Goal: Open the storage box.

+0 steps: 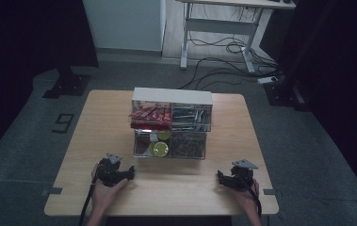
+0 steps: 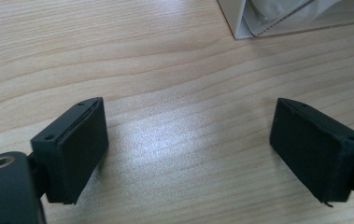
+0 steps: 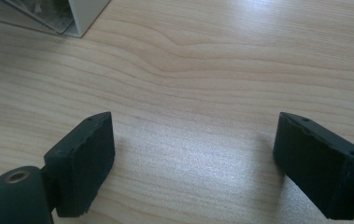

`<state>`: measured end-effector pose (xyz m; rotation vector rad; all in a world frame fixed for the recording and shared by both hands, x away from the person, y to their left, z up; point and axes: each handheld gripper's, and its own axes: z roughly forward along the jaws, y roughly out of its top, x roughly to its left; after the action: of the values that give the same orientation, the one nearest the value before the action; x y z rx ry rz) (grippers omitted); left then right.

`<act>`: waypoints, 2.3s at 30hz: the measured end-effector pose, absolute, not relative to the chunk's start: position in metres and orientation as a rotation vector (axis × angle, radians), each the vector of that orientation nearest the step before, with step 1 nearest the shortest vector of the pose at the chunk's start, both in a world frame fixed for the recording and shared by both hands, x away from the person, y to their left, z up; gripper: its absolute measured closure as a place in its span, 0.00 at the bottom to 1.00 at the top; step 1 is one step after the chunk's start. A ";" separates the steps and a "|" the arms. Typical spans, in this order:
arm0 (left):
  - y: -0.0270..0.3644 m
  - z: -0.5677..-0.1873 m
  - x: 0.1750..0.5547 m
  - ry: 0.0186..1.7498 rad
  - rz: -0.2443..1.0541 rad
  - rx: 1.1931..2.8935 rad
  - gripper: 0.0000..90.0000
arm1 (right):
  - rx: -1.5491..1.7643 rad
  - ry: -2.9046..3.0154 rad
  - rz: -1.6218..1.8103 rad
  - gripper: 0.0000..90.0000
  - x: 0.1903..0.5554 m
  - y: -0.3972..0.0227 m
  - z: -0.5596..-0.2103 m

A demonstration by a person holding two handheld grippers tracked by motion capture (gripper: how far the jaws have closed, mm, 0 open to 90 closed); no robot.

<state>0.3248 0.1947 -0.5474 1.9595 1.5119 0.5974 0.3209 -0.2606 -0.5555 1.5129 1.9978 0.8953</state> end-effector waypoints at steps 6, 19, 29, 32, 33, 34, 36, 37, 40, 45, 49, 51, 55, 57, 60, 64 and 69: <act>0.195 -0.547 0.323 1.497 0.597 1.965 0.16 | 1.496 2.013 0.902 0.15 0.322 -0.262 -0.555; 0.201 -0.538 0.314 1.495 0.616 1.912 0.27 | 1.491 2.017 0.907 0.16 0.323 -0.263 -0.555; 0.211 -0.523 0.305 1.478 0.632 1.815 0.47 | 1.492 2.015 0.909 0.17 0.322 -0.264 -0.555; 0.213 -0.519 0.303 1.499 0.608 1.785 0.57 | 1.492 2.015 0.909 0.17 0.322 -0.264 -0.555; 0.214 -0.517 0.302 1.499 0.589 1.779 0.60 | 1.489 2.015 0.910 0.17 0.322 -0.264 -0.555; 0.215 -0.515 0.301 1.495 0.582 1.771 0.63 | 1.489 2.015 0.910 0.17 0.322 -0.264 -0.555; 0.215 -0.511 0.299 1.492 0.586 1.762 0.68 | 1.488 2.016 0.910 0.17 0.322 -0.264 -0.555; 0.216 -0.509 0.298 1.488 0.581 1.761 0.70 | 1.488 2.016 0.910 0.17 0.322 -0.264 -0.555; 0.218 -0.506 0.295 1.462 0.570 1.757 0.79 | 1.488 2.016 0.910 0.17 0.322 -0.264 -0.555; 0.219 -0.503 0.292 1.414 0.539 1.756 0.86 | 1.488 2.016 0.910 0.17 0.322 -0.264 -0.555; 0.219 -0.496 0.288 1.370 0.504 1.744 0.92 | 1.489 2.016 0.910 0.17 0.322 -0.264 -0.555; 0.219 -0.495 0.287 1.361 0.501 1.740 0.95 | 1.488 2.016 0.910 0.17 0.322 -0.264 -0.555; 0.220 -0.490 0.283 1.340 0.483 1.731 0.97 | 1.489 2.016 0.910 0.17 0.322 -0.264 -0.555; 0.220 -0.486 0.281 1.329 0.480 1.721 0.98 | 1.489 2.016 0.910 0.17 0.322 -0.264 -0.555; 0.221 -0.481 0.279 1.315 0.483 1.704 0.99 | 1.488 2.016 0.910 0.17 0.322 -0.264 -0.555; 0.219 -0.474 0.277 1.284 0.481 1.693 1.00 | 1.488 2.016 0.910 0.17 0.322 -0.264 -0.555; 0.217 -0.467 0.274 1.261 0.498 1.692 1.00 | 1.489 2.015 0.909 0.17 0.322 -0.264 -0.555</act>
<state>0.2739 0.2170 -0.4672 1.6918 1.2609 0.4982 0.3219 -0.2639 -0.5555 1.4890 2.0146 0.9094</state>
